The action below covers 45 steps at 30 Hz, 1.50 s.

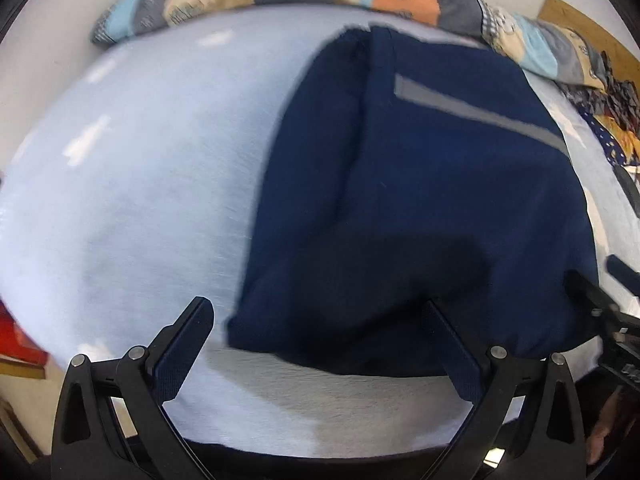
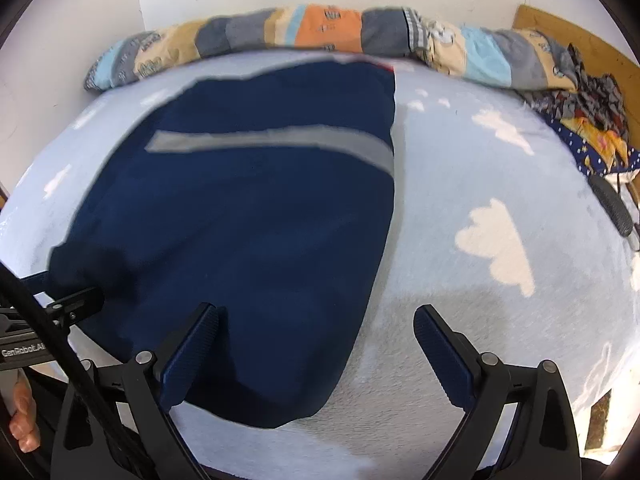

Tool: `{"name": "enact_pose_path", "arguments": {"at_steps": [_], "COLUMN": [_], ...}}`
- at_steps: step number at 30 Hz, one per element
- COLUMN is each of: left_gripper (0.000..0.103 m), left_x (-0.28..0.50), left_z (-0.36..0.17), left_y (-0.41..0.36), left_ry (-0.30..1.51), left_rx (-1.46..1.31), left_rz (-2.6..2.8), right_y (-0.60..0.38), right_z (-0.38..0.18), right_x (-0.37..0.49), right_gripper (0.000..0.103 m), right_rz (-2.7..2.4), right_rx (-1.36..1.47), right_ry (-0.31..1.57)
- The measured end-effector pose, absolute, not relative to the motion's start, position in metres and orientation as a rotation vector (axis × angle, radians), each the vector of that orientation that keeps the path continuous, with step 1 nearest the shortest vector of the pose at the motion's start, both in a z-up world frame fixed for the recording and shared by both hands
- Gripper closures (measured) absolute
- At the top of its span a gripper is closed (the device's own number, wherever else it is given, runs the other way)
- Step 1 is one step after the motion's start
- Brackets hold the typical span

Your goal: Fold large clothes

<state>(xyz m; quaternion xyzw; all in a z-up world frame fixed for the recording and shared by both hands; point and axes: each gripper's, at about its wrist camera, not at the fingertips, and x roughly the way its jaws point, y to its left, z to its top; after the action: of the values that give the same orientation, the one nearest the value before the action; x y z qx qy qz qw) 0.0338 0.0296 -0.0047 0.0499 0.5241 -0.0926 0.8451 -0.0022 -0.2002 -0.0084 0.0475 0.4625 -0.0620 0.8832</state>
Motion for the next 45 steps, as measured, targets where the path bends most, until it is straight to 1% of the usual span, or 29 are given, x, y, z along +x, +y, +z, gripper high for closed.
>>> {"name": "enact_pose_path", "arguments": {"at_steps": [5,8,11,18,45], "left_gripper": [0.000,0.000,0.000,0.000,0.000], "left_x": [0.012,-0.003,-0.014,-0.029,-0.042], "left_z": [0.030,0.049,0.057,0.064,0.065], "left_y": [0.033,0.030,0.025,0.017,0.001], "left_ry": [0.950,0.861,0.814,0.793,0.728], "left_rx": [0.144,0.173,0.184,0.200,0.274], "left_rz": [-0.154,-0.147,-0.153,-0.183,-0.154], "right_y": [-0.192,-0.185,-0.176,-0.165,-0.167], "right_z": [0.029,0.040,0.046,0.052,0.049], "right_x": [-0.025,-0.040,-0.053,-0.070,-0.072], "right_gripper": [0.003,0.003,0.003,0.003,0.003], "right_rz": [-0.079,-0.043,-0.032,-0.029,-0.032], "right_rx": [0.083,0.069,0.042,0.006,0.030], "right_ry": [0.799,0.738,0.695,0.634,0.633]}}
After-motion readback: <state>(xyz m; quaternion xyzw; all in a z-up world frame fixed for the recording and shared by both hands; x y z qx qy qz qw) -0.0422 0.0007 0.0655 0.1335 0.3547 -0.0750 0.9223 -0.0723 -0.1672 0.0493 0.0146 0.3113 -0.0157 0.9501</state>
